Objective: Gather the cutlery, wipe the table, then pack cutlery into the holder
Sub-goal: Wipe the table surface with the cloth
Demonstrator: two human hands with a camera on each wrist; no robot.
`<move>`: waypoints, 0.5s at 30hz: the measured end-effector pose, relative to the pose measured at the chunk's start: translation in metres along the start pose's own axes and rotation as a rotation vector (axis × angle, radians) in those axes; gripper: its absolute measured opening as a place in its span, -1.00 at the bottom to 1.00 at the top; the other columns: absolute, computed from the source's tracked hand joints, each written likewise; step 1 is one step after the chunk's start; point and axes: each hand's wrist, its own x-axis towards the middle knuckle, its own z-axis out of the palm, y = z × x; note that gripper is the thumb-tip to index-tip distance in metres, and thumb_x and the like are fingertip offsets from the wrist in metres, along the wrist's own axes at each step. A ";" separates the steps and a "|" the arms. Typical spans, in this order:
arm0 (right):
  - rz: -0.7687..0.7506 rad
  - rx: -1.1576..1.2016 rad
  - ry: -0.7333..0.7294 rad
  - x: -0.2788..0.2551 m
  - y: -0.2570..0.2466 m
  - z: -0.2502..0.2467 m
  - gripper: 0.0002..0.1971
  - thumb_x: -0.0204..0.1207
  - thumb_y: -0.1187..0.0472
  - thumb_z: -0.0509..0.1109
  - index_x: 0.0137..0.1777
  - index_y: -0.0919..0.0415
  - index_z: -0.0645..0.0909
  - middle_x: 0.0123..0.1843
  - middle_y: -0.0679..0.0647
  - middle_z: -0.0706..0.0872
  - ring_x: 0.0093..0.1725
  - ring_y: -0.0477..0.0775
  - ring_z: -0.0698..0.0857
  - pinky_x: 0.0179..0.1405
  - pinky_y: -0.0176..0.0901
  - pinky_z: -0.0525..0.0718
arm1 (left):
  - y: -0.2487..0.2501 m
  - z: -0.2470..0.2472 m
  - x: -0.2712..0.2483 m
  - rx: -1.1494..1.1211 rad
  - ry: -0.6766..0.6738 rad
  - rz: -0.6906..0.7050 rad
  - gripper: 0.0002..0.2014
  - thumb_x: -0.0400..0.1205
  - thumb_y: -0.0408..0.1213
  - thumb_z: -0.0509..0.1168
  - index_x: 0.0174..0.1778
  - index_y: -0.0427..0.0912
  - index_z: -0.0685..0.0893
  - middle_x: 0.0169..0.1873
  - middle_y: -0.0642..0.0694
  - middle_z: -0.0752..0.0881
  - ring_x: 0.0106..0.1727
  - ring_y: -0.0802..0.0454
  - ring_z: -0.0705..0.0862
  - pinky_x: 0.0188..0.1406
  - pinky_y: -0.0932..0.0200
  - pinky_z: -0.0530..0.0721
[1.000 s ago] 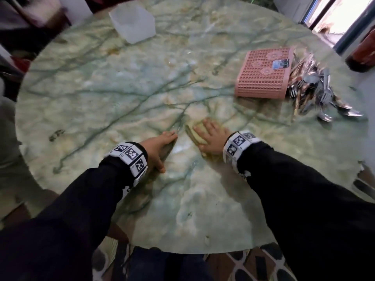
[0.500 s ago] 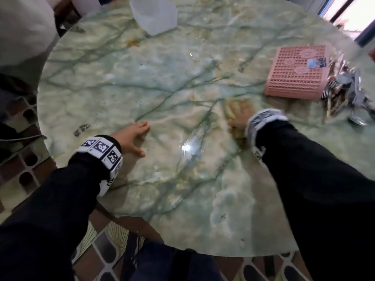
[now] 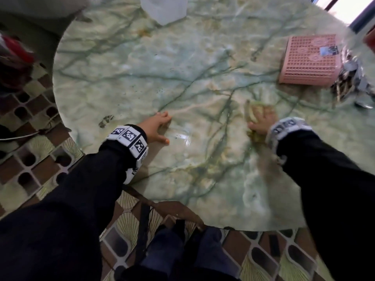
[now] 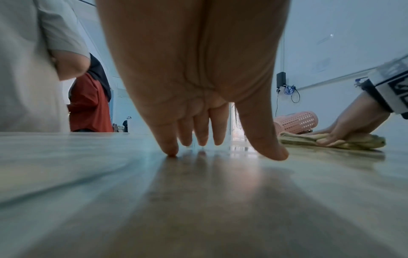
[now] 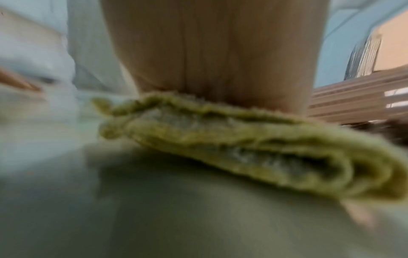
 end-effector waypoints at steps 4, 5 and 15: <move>-0.417 -0.244 -0.075 -0.060 -0.128 0.057 -0.33 0.65 -0.06 0.08 0.64 -0.12 -0.21 0.68 0.07 -0.30 0.67 0.18 -0.21 0.59 0.23 -0.07 | -0.020 -0.012 -0.008 0.005 0.059 0.011 -0.17 0.46 -0.33 0.47 0.60 -0.28 0.18 0.63 -0.19 0.08 0.64 -0.06 0.11 0.49 0.32 0.12; -0.540 -0.329 -0.109 -0.092 -0.150 0.075 -0.32 0.65 -0.08 0.06 0.62 -0.18 -0.27 0.67 0.02 -0.37 0.66 0.13 -0.27 0.59 0.25 -0.12 | -0.026 -0.015 -0.010 0.019 0.053 0.008 -0.15 0.45 -0.32 0.48 0.60 -0.28 0.17 0.63 -0.20 0.08 0.64 -0.07 0.11 0.50 0.31 0.10; 0.063 -0.057 -0.058 -0.044 -0.036 0.038 -0.32 0.63 -0.13 0.03 0.65 0.02 -0.18 0.68 0.22 -0.23 0.67 0.21 -0.21 0.64 0.16 -0.09 | -0.047 -0.017 -0.016 0.074 -0.013 0.052 -0.08 0.48 -0.22 0.47 0.62 -0.29 0.03 0.65 -0.18 -0.02 0.66 -0.03 -0.03 0.58 0.24 -0.03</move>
